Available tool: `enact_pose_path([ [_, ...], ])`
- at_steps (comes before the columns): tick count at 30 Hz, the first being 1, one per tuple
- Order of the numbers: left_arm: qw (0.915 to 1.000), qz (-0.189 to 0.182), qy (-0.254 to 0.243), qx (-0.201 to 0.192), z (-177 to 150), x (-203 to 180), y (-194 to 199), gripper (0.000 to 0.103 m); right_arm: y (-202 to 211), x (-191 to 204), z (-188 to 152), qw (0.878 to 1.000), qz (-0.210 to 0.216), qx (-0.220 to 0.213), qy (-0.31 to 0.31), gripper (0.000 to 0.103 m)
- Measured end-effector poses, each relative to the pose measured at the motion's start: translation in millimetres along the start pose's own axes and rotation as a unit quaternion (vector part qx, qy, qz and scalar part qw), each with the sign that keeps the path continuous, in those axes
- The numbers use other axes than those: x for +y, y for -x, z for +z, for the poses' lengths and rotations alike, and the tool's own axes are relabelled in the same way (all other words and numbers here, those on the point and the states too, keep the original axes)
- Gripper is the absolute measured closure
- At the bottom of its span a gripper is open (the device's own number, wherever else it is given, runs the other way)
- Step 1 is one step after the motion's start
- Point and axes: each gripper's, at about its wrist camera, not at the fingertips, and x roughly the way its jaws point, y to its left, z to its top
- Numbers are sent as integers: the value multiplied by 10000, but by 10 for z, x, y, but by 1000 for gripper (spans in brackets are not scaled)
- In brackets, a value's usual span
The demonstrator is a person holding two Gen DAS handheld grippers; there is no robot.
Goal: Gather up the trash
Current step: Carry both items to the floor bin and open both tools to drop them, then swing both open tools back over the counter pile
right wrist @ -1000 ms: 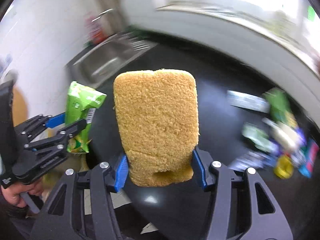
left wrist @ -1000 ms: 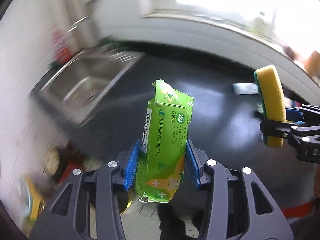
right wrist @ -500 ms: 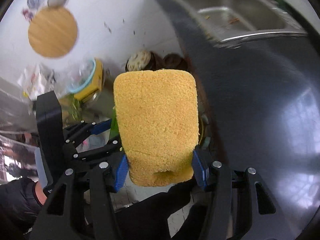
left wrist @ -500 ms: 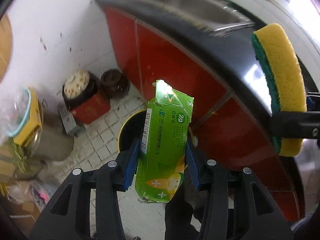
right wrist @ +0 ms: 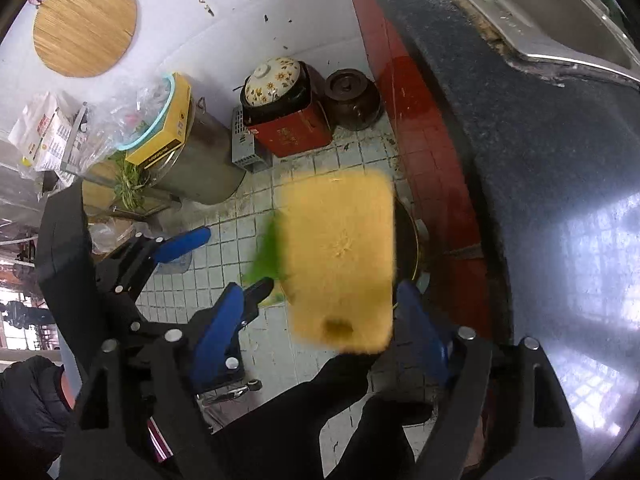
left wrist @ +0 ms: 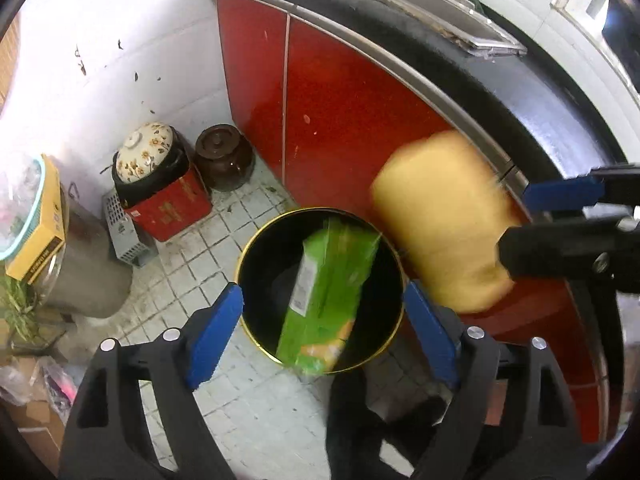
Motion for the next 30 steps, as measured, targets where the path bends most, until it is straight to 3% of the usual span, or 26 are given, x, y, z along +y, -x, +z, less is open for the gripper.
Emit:
enact_pose_path([
  [5,10000,57,-63,-3,13,17,48,22,103,-76,-28,10000,17,-87,-45,24],
  [10,9994,120,-282,-175,104,-130,266,17,562,-210,-261,9983,5,-505,-286,19],
  [14,9964,185,-727,-393,227,-522,564,11,1094,-437,-585,9925,-191,-1002,-671,16],
  [18,9890,5,-1274,-750,389,-1195,928,9,1826,-843,-1146,9728,-658,-1701,-1428,15],
  [22,9664,-525,-2323,-970,424,-2210,1175,8,2458,-1296,-1887,9378,-1293,-2260,-2299,13],
  [25,9347,-1189,-3202,-982,319,-3115,1316,8,2855,-1608,-2551,9043,-1745,-2524,-2969,13],
  [28,8983,-1593,-3950,-1081,124,-3892,1441,8,3168,-1851,-3299,8618,-2215,-2713,-3670,13],
  [30,8785,-1791,-4298,-1066,-21,-4322,1503,8,3355,-1985,-3840,8275,-2470,-2809,-4187,13],
])
